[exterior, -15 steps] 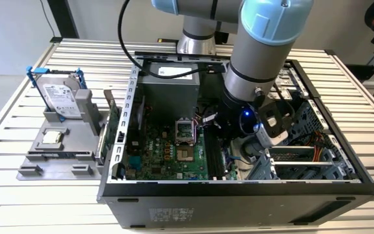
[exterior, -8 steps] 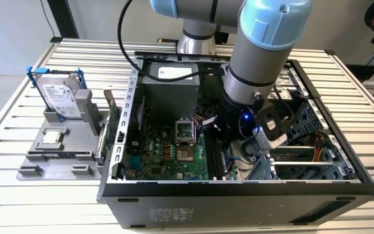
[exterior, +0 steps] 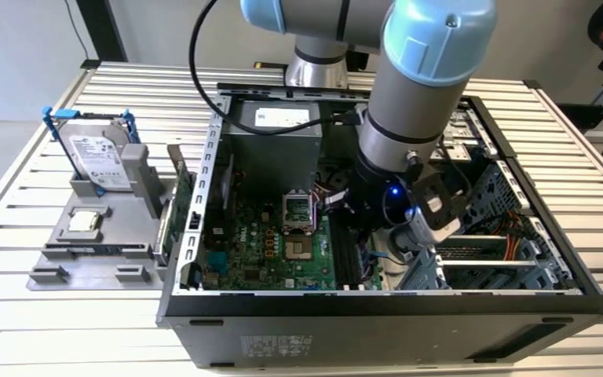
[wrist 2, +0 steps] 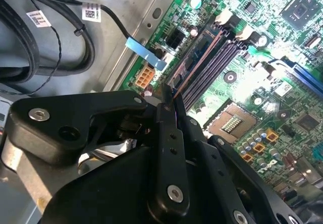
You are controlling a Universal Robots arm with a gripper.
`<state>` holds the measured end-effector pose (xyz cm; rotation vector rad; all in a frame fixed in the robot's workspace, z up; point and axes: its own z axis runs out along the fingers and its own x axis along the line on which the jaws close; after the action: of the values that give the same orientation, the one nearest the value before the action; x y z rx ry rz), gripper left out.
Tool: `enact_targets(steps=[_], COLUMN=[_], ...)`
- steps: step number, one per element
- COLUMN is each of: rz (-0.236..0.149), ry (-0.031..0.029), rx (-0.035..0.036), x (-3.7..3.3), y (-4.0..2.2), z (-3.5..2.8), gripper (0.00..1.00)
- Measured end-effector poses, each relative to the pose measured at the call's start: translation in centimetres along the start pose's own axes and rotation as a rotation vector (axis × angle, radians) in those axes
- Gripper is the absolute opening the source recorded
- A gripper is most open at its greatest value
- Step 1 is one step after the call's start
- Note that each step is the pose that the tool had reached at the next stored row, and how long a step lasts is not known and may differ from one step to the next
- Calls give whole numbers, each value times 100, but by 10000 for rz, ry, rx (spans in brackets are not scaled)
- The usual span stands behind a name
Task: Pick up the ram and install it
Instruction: 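Insert the ram into the slot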
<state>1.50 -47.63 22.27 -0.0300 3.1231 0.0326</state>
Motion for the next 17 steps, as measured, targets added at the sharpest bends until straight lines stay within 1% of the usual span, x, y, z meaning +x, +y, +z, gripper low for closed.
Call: enact_targets(steps=[5,17], rz=[41,127], ry=[1,-1], rx=[33,37], x=[0,1], y=[-1,8], z=[21,54], gripper=[0,0])
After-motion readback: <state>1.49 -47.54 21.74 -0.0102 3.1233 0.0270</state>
